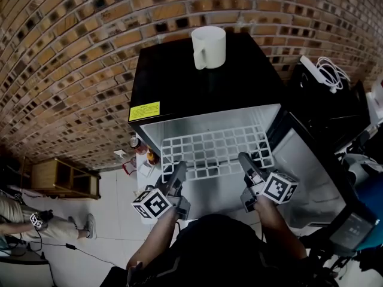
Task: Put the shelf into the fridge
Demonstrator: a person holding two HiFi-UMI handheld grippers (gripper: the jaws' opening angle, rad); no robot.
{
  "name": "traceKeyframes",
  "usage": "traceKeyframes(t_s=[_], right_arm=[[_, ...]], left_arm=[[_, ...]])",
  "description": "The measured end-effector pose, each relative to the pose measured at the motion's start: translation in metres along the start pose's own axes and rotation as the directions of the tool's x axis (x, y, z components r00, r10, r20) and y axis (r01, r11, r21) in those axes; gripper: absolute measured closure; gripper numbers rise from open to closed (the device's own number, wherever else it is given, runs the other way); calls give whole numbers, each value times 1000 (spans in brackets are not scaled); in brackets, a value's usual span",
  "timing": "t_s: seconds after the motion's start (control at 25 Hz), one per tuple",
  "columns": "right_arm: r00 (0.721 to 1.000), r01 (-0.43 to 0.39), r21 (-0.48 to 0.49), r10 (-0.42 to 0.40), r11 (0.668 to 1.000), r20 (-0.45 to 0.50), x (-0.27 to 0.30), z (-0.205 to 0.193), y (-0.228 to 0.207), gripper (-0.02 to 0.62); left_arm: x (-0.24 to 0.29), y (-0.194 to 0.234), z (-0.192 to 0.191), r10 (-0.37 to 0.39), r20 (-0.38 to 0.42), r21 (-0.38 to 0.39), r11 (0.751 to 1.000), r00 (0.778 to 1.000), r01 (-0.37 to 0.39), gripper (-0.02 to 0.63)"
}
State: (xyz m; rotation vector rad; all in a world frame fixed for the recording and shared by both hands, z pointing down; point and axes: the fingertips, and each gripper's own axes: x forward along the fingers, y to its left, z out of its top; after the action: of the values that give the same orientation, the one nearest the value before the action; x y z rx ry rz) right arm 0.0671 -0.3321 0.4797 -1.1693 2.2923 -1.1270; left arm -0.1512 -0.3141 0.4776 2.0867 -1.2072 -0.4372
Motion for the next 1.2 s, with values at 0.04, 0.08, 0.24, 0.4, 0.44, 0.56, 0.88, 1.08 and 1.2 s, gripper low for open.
traceKeyframes(t_s=[0.04,0.08,0.24,0.4,0.44,0.56,0.88,1.08,1.2], right_arm=[[1000,3,6,-3,1000,7,1,1,-1,446],[1000,7,12,-8,1000,13,2,1,-1,449],[999,31,26,-32,999,29,8,6,-6,453],[997,53,35,-54,998,47,14,10,-13,451],[997,54,36,-56,998,51,15,10,-14,450],[997,58,45,-61,997,53,20,12,-17,449],[988,113,16,-114,993,104,25,16,-23,426],[985,120,16,-121,993,119,27,18,-24,425],[986,123,13,-124,992,116,33,23,-25,426]], left_arm=[[1,1,0,-1,1,1,1000,1000,1,454],[1,1,1,-1,2,2,1000,1000,1,454],[6,4,2,0,14,6,1000,1000,0,454],[10,8,4,11,26,7,1000,1000,-12,453],[11,9,5,14,30,7,1000,999,-14,452],[15,13,7,27,45,2,1000,999,-27,450],[18,19,12,71,95,13,997,993,-72,437],[19,22,15,104,117,26,994,988,-107,425],[24,25,18,118,118,25,992,986,-122,425]])
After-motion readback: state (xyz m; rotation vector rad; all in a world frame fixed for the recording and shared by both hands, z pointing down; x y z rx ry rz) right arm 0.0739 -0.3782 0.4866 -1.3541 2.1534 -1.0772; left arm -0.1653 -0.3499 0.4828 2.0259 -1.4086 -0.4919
